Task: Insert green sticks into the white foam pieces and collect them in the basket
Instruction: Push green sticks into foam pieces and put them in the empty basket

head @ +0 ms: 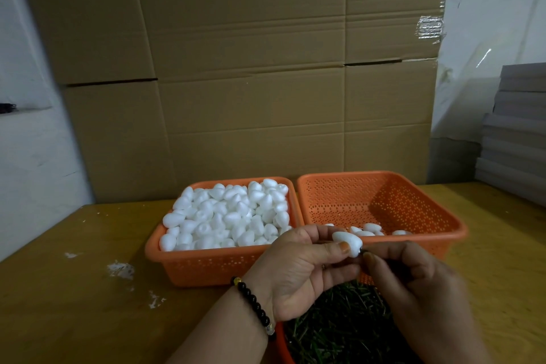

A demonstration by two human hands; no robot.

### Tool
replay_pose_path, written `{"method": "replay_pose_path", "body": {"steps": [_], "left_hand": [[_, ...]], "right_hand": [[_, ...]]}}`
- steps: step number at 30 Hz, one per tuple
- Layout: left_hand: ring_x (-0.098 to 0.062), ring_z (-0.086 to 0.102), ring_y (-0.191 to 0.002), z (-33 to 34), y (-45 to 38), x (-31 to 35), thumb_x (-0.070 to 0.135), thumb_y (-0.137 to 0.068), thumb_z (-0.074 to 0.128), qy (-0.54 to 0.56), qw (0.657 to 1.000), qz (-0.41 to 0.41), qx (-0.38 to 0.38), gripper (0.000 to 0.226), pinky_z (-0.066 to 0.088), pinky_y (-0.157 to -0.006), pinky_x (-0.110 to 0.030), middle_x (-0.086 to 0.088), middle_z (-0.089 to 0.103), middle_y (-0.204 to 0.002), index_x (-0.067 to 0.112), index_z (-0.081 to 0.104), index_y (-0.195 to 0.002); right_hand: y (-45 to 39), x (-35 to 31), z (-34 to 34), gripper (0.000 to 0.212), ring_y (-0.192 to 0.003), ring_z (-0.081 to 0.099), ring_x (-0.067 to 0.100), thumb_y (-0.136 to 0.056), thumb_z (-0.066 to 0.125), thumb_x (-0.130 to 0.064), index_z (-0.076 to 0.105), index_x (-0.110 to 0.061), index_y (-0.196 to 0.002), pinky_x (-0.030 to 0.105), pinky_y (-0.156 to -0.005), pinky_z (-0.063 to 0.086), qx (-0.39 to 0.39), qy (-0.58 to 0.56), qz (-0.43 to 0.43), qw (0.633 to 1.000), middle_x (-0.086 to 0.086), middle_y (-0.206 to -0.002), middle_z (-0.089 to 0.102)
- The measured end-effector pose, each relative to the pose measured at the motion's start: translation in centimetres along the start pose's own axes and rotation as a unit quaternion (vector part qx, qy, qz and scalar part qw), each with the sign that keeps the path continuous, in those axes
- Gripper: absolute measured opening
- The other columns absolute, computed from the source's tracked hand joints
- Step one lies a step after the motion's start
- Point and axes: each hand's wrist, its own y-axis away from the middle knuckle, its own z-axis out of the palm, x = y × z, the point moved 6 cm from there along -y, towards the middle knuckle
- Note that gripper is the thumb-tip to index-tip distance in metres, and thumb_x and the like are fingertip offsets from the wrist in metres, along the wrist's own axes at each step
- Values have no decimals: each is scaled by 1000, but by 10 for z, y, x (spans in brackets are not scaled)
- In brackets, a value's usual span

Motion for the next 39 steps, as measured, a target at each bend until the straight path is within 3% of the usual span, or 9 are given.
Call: {"method": "replay_pose_path", "body": {"steps": [6,11,17,21,25,28,33,36,39], "left_hand": [[-21,71,-83,0,0,0,-6,-78,64,-1,1000,1,-1,30,59,-68,-29,-15,72,-92,-2,59,-108],[-22,70,-85,-1,-1,0,-6,-79,63,1,1000,3,-3,32,58,-69,-29,-15,72,-92,-3,58,-110],[-23,71,-82,-3,-2,3,-7,-82,59,11,1000,22,3,33,58,-68,-29,-17,71,-90,-4,57,-115],[-24,70,-78,-5,-4,6,-13,-87,51,22,999,42,13,28,59,-69,-31,-18,71,-91,-3,59,-112],[-25,70,-81,-6,-4,9,-14,-88,50,41,998,55,6,31,59,-71,-32,-20,69,-96,-4,58,-116],[-22,69,-78,-8,-6,16,-11,-88,53,13,996,81,22,33,59,-71,-31,-17,71,-91,-1,57,-119],[-16,68,-73,-20,-17,36,-3,-87,63,-125,973,156,119,29,56,-65,-26,-11,70,-84,6,55,-114],[-12,67,-67,-28,-33,42,1,-88,65,-217,947,151,185,23,56,-62,-26,-11,67,-84,10,54,-105],[-15,69,-69,-36,-47,43,4,-89,65,-244,934,129,228,21,57,-63,-27,-12,67,-83,8,54,-106]], "right_hand": [[-1,-3,1,22,-76,63,-14,-73,73,-19,66,-37,-81,-1,-67,41,-11,2,17,1000,-33,-90,66],[3,8,4,37,-72,68,-2,-71,79,-2,69,-34,-86,13,-65,53,-32,-40,61,997,-18,-82,72],[4,15,10,42,-85,72,8,-70,76,3,64,-30,-94,34,-81,56,-35,-102,117,987,-8,-94,74],[4,14,9,38,-79,71,7,-70,75,6,63,-26,-84,30,-76,56,-57,-88,116,988,-7,-87,74],[1,3,5,23,-63,62,8,-69,70,-11,58,-29,-76,13,-57,43,-81,-10,59,995,-13,-76,65],[0,-8,8,26,-66,59,7,-62,63,-17,55,-32,-81,13,-57,42,-123,22,21,992,-15,-78,62],[3,-15,12,17,-61,58,7,-63,66,-25,56,-35,-73,23,-54,46,-167,70,-4,984,-14,-75,60],[4,-17,16,11,-59,58,8,-65,65,-35,57,-35,-72,28,-52,49,-211,88,9,973,-15,-76,60],[7,-16,24,17,-64,59,5,-67,55,-52,57,-36,-75,24,-57,49,-281,130,6,951,-19,-74,58]]}}
